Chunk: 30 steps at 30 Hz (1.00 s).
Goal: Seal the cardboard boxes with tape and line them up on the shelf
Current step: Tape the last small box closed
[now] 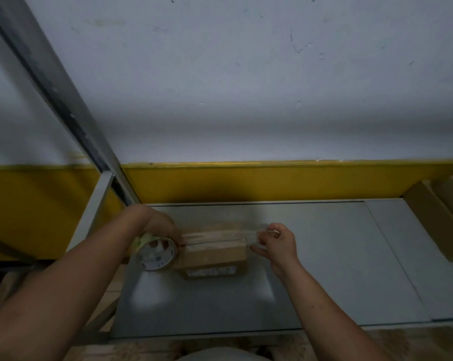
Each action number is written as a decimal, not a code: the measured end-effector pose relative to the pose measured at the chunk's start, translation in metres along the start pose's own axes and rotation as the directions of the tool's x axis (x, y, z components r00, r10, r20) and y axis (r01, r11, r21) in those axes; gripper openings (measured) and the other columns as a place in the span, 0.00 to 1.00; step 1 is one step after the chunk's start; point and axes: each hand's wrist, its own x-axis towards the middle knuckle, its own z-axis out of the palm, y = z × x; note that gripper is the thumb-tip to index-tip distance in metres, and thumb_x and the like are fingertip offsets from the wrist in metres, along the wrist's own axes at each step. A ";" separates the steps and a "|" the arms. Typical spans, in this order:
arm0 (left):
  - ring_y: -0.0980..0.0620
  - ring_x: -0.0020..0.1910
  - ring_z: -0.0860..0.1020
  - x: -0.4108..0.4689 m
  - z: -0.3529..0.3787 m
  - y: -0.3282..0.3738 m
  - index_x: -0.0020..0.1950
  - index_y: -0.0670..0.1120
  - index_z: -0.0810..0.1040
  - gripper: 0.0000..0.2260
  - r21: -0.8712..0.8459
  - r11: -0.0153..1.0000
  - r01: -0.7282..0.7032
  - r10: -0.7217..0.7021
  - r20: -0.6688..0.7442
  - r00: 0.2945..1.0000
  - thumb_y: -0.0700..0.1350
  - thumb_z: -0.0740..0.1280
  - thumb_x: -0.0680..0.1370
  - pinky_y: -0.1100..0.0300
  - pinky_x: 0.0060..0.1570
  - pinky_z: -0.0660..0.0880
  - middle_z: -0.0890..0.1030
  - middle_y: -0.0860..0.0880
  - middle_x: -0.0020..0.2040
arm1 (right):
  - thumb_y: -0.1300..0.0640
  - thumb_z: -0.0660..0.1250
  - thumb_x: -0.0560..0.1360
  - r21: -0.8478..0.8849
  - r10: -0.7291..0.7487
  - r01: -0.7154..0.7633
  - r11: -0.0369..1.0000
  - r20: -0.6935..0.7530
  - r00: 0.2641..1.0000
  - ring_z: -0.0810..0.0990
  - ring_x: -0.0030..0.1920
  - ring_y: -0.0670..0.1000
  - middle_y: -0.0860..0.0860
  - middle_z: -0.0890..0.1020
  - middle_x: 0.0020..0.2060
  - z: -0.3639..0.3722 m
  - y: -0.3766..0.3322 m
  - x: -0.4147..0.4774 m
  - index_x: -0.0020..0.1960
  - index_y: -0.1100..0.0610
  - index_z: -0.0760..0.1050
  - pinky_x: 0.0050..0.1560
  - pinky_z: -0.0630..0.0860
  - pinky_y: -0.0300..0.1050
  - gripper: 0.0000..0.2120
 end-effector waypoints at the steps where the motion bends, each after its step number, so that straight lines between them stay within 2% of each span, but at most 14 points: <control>1: 0.49 0.48 0.83 0.000 0.000 -0.001 0.61 0.45 0.85 0.23 0.009 1.000 -0.015 0.015 -0.018 1.000 0.62 0.72 0.79 0.56 0.45 0.80 0.85 0.47 0.53 | 0.72 0.68 0.78 0.005 -0.002 0.002 1.000 -0.003 1.000 0.78 0.40 0.54 0.60 0.75 0.41 0.001 0.000 0.000 0.51 0.60 0.72 0.40 0.86 0.55 0.10; 3: 0.51 0.43 0.81 0.001 0.000 -0.001 0.59 0.45 0.86 0.21 0.019 0.999 -0.044 0.045 -0.030 0.999 0.61 0.71 0.80 0.59 0.42 0.77 0.84 0.48 0.50 | 0.71 0.68 0.78 0.011 -0.002 0.002 1.000 -0.007 1.000 0.78 0.40 0.53 0.60 0.76 0.41 0.000 0.002 0.001 0.51 0.59 0.72 0.41 0.86 0.56 0.10; 8: 0.51 0.51 0.80 0.002 0.000 0.001 0.54 0.53 0.89 0.15 0.033 0.994 -0.105 0.104 0.048 0.993 0.60 0.67 0.83 0.56 0.51 0.77 0.86 0.50 0.57 | 0.71 0.69 0.78 0.005 0.018 -0.018 1.000 -0.012 1.000 0.78 0.41 0.53 0.59 0.76 0.44 -0.002 0.008 0.006 0.52 0.59 0.72 0.41 0.85 0.54 0.10; 12: 0.51 0.51 0.80 0.006 0.001 0.002 0.53 0.51 0.89 0.15 0.023 0.993 -0.118 0.117 0.048 0.992 0.59 0.67 0.83 0.55 0.52 0.76 0.85 0.49 0.55 | 0.71 0.68 0.78 0.020 0.044 -0.043 0.999 -0.021 0.999 0.78 0.40 0.52 0.59 0.76 0.44 -0.003 0.011 0.009 0.54 0.60 0.72 0.41 0.85 0.54 0.10; 16: 0.49 0.52 0.80 0.009 0.000 0.001 0.54 0.51 0.89 0.18 -0.003 0.997 -0.083 0.083 0.062 0.995 0.63 0.69 0.80 0.56 0.49 0.77 0.84 0.48 0.56 | 0.70 0.69 0.78 -0.011 0.014 -0.014 1.000 -0.027 1.000 0.78 0.41 0.53 0.60 0.76 0.45 -0.004 0.014 0.015 0.55 0.60 0.73 0.39 0.85 0.55 0.09; 19: 0.48 0.54 0.80 0.009 0.000 0.003 0.53 0.51 0.89 0.18 -0.029 0.998 -0.056 0.057 0.042 0.997 0.65 0.71 0.79 0.57 0.49 0.78 0.83 0.47 0.58 | 0.67 0.69 0.79 -0.053 -0.018 0.017 0.998 -0.027 0.999 0.76 0.32 0.48 0.58 0.75 0.42 -0.004 0.014 0.020 0.52 0.58 0.73 0.44 0.85 0.62 0.07; 21: 0.48 0.53 0.80 0.009 0.000 0.005 0.53 0.50 0.88 0.18 -0.035 0.998 -0.048 0.049 0.033 0.998 0.64 0.72 0.78 0.57 0.48 0.79 0.83 0.47 0.57 | 0.67 0.70 0.79 -0.062 -0.016 0.014 0.998 -0.038 0.999 0.73 0.29 0.49 0.58 0.74 0.40 -0.003 0.014 0.023 0.49 0.56 0.73 0.44 0.85 0.63 0.08; 26: 0.50 0.51 0.81 0.008 0.001 0.006 0.55 0.50 0.87 0.17 -0.044 0.998 -0.049 0.050 0.024 0.998 0.63 0.71 0.80 0.59 0.46 0.79 0.84 0.48 0.56 | 0.64 0.73 0.77 -0.106 0.002 -0.010 0.994 -0.076 0.997 0.76 0.38 0.52 0.59 0.77 0.45 -0.003 0.017 0.027 0.50 0.57 0.74 0.37 0.84 0.50 0.08; 30: 0.52 0.49 0.81 0.010 0.004 0.006 0.56 0.49 0.86 0.18 -0.042 0.998 -0.054 0.055 0.005 0.998 0.62 0.71 0.80 0.60 0.44 0.78 0.84 0.49 0.54 | 0.62 0.76 0.75 -0.110 0.026 -0.035 0.993 -0.083 0.996 0.80 0.46 0.52 0.57 0.81 0.48 -0.003 0.026 0.031 0.52 0.58 0.76 0.37 0.82 0.48 0.10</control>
